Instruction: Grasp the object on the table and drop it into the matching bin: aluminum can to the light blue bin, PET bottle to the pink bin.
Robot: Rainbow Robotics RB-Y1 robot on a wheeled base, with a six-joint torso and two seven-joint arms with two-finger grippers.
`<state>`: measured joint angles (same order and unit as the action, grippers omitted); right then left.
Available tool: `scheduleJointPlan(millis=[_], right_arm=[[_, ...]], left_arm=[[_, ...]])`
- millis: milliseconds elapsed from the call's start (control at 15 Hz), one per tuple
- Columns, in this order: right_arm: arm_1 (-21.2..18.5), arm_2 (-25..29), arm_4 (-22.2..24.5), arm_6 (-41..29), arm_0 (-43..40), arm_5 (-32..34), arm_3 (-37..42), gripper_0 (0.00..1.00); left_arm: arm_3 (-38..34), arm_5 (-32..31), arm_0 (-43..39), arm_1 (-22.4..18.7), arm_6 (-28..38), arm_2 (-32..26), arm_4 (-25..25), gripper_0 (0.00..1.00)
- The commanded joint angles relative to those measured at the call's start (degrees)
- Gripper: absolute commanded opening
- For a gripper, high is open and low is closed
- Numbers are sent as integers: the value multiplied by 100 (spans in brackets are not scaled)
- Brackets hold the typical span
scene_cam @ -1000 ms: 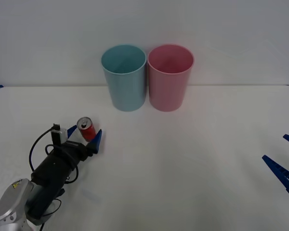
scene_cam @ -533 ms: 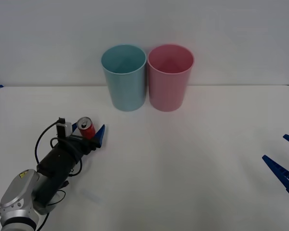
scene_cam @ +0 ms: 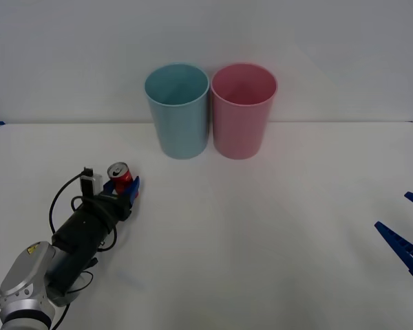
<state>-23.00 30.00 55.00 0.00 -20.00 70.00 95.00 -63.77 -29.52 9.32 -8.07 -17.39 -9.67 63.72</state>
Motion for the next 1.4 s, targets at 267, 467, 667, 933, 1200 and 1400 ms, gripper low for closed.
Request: scheduleJointPlan(millis=[267, 467, 667, 933, 1200, 1400], right_arm=[[0, 0, 0, 0, 0, 0, 0, 100], [0, 0, 0, 0, 0, 0, 0, 100], [0, 0, 0, 0, 0, 0, 0, 100], [0, 0, 0, 0, 0, 0, 0, 100], [0, 0, 0, 0, 0, 0, 0, 100], [0, 0, 0, 0, 0, 0, 0, 100]], left_arm=[[-3, -124, -9, -54, 8, -9, -70, 1], [-118, -317, -18, -159, 78, -9, -123, 1], [-311, -449, -18, -256, 140, -9, -123, 1], [-777, -713, -18, -362, 289, 0, -105, 1], [-1410, -722, -132, -564, 728, -27, -132, 1], [-1752, -730, -176, -924, 1106, -53, -299, 1]])
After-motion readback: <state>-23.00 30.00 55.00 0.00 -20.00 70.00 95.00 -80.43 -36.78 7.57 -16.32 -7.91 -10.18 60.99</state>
